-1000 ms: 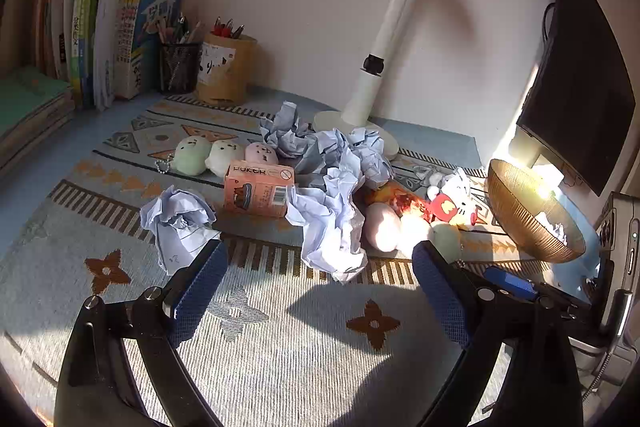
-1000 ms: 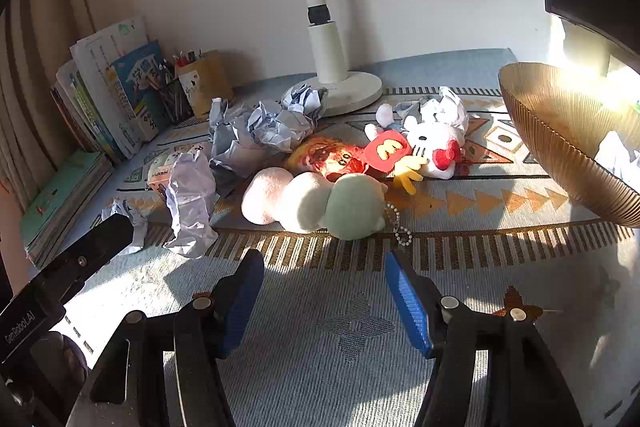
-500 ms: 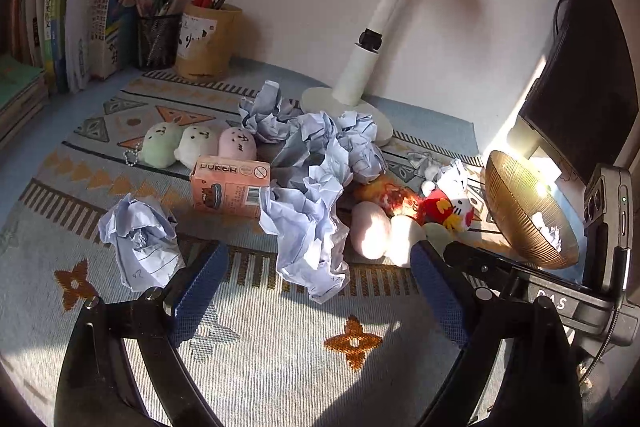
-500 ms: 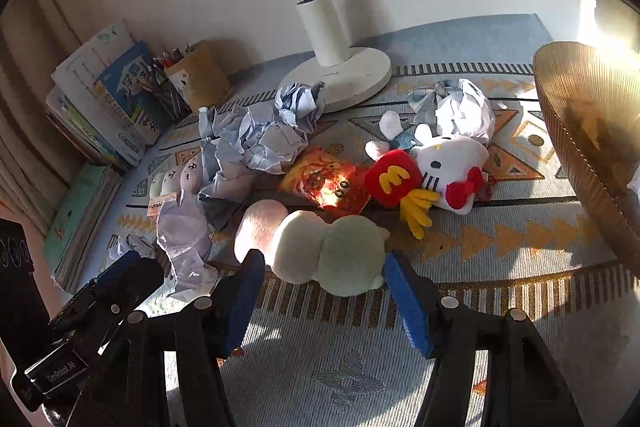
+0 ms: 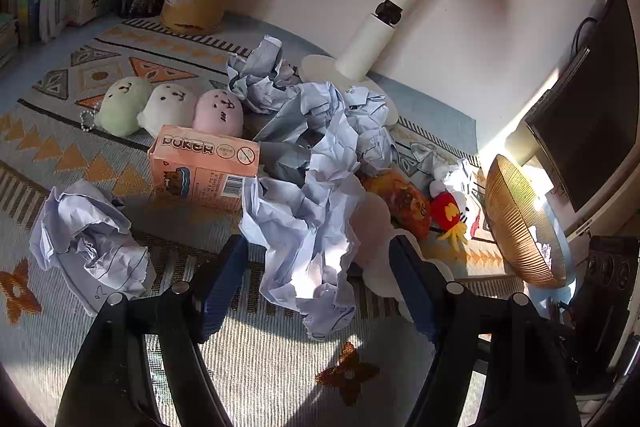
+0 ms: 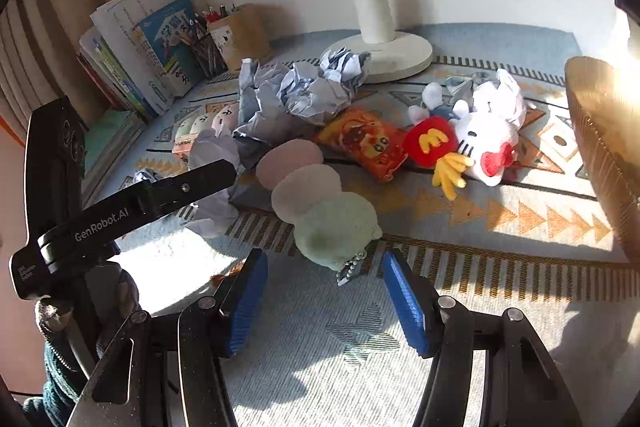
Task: Organize objects
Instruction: 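Grasp the three linked pastel plush toys with the right gripper and lift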
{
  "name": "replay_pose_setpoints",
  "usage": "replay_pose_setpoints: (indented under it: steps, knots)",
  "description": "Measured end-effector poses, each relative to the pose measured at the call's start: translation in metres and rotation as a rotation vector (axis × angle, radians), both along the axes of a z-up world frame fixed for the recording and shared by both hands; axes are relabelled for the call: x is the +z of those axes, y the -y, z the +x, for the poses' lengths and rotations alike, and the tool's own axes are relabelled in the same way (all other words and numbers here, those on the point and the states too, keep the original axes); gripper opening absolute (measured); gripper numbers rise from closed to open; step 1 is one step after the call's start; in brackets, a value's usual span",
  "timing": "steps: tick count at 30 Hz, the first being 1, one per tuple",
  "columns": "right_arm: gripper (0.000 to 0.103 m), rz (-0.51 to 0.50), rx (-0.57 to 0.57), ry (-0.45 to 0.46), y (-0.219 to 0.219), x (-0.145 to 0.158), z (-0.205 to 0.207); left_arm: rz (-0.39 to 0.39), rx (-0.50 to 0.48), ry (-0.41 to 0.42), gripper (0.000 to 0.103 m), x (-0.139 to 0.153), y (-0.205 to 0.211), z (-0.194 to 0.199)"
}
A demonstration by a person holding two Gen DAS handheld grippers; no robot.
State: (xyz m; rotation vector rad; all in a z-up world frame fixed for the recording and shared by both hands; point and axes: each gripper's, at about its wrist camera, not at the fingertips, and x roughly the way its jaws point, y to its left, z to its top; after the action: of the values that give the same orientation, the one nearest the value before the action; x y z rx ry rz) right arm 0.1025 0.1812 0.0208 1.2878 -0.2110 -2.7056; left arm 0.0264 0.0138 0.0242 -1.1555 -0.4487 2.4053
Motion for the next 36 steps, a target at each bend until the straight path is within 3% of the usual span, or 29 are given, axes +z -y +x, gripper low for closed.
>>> replay_pose_setpoints:
  steps: [4, 7, 11, 14, 15, 18, 26, 30, 32, 36]
  knots:
    - [0.068, 0.108, 0.082, -0.025, 0.005, 0.000, -0.023, 0.013, -0.001, 0.037, 0.070, -0.005, 0.001, -0.006]
    - [0.069, 0.152, 0.144, -0.006, 0.013, -0.012, -0.044, 0.021, 0.018, 0.060, 0.070, -0.008, 0.003, -0.009]
    - [0.068, 0.085, 0.178, 0.018, 0.013, -0.024, -0.062, 0.001, 0.031, 0.065, 0.070, -0.009, -0.001, -0.012]
    - [0.043, 0.041, 0.215, 0.016, 0.018, -0.023, -0.059, -0.056, 0.027, 0.049, 0.067, -0.007, -0.010, -0.011]
    - [0.042, 0.050, 0.205, 0.010, 0.020, -0.022, -0.056, -0.064, 0.023, 0.043, 0.051, -0.007, -0.011, -0.010]
    - [0.040, 0.059, 0.157, 0.004, 0.021, -0.020, -0.042, -0.059, 0.012, 0.056, 0.035, -0.009, -0.011, -0.012]
    - [0.040, -0.094, -0.002, -0.013, -0.017, -0.001, 0.024, -0.027, -0.097, 0.000, 0.033, 0.004, -0.015, 0.027]
    - [0.041, -0.106, -0.078, -0.001, -0.036, -0.007, 0.036, -0.054, -0.141, -0.028, 0.033, 0.008, -0.030, 0.050]
    - [0.041, -0.129, -0.105, 0.002, -0.044, -0.015, 0.036, -0.103, -0.136, -0.043, 0.033, 0.007, -0.041, 0.049]
    - [0.041, -0.140, -0.109, 0.016, -0.047, -0.022, 0.038, -0.130, -0.120, -0.072, 0.033, 0.007, -0.047, 0.043]
